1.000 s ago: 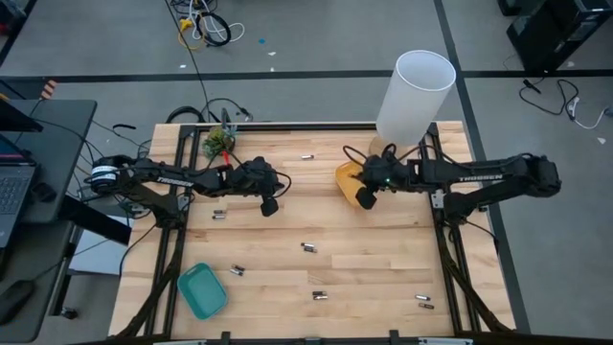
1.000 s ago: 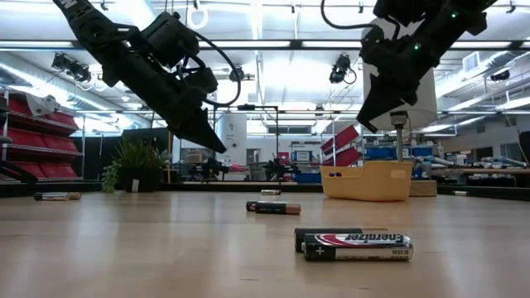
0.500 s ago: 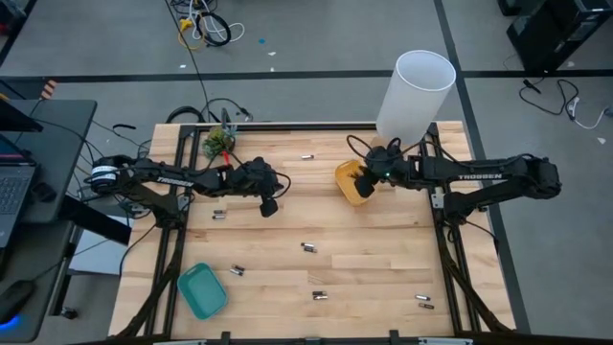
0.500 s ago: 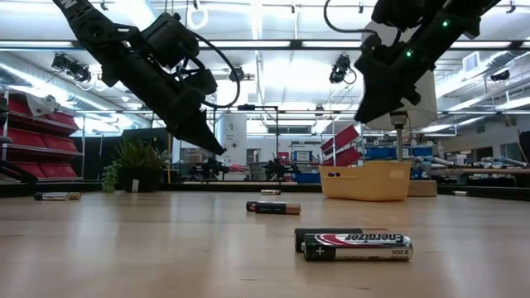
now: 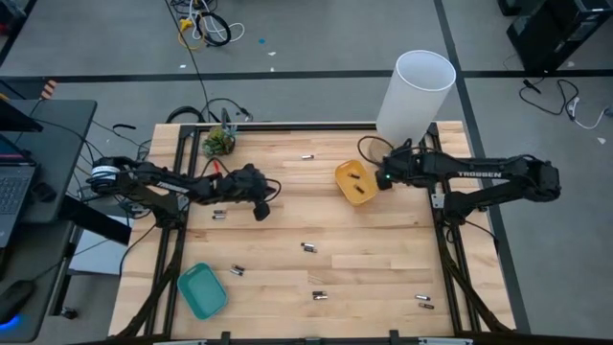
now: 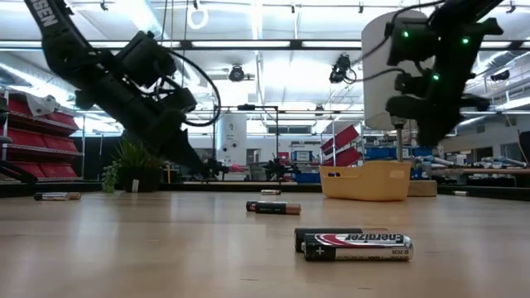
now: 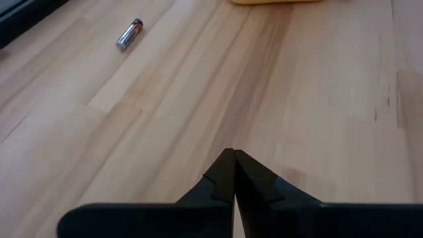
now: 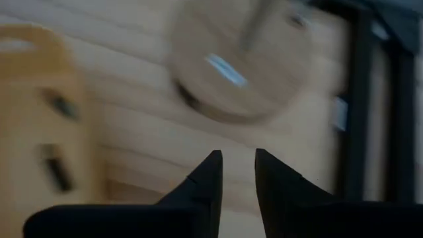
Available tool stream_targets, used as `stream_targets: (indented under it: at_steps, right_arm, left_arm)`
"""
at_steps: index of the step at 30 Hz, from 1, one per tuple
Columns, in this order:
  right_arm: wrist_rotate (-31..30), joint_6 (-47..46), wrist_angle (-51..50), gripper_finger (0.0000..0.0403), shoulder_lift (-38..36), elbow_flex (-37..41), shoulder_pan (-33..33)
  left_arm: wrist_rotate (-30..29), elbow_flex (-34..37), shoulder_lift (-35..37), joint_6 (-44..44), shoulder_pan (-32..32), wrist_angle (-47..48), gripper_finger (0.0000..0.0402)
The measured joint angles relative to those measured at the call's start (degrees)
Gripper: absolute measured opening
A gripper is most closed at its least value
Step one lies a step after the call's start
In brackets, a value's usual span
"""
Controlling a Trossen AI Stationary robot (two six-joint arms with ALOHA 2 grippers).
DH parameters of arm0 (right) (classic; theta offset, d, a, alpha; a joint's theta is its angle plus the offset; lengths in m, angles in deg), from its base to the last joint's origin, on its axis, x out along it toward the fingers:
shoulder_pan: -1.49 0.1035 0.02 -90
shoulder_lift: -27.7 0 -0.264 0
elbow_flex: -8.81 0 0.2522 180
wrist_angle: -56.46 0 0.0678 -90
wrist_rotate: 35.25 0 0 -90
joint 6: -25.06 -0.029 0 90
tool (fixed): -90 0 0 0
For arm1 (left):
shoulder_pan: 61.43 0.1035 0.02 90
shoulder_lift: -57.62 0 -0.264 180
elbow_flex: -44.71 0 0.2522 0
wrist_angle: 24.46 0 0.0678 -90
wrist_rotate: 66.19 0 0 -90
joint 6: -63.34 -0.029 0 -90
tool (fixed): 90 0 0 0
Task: Sort batteries
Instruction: Put the silver battery into the blue bin
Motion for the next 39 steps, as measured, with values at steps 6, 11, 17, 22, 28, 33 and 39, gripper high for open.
stream_targets:
  at_steps: [6,11,17,22,28,33,39]
  right_arm:
    - [0.08,-6.36,-8.34,0.0059,0.0,0.0,-0.99]
    - [1.92,-7.04,-8.79,0.0048,0.0,0.0,-1.04]
    - [6.17,-8.62,-11.11,0.0038,0.0,0.0,-1.04]
    - [9.84,-10.95,-14.33,0.0024,0.59,1.56,-1.68]
    - [10.73,-14.95,-10.9,0.0002,3.94,7.52,-2.84]
    - [7.59,-17.43,-4.69,0.0006,6.24,7.82,-5.69]
    - [3.31,-12.31,0.72,0.0001,7.83,7.82,-13.1]
  left_arm:
    - [0.0,1.12,0.0,0.29,0.0,-2.78,0.0016]
    - [-0.02,1.12,0.0,-0.02,0.0,-2.93,0.0016]
    - [1.12,1.12,0.0,-0.08,0.0,-2.49,0.0016]
    - [1.18,1.12,0.0,-0.45,-0.02,-2.47,0.0016]
    - [1.27,1.12,0.0,-0.7,-0.02,-2.49,0.0016]
    - [1.43,1.12,0.0,-1.88,-0.02,-2.33,0.0016]
    - [1.42,1.12,0.0,-2.09,-0.08,-0.96,0.0016]
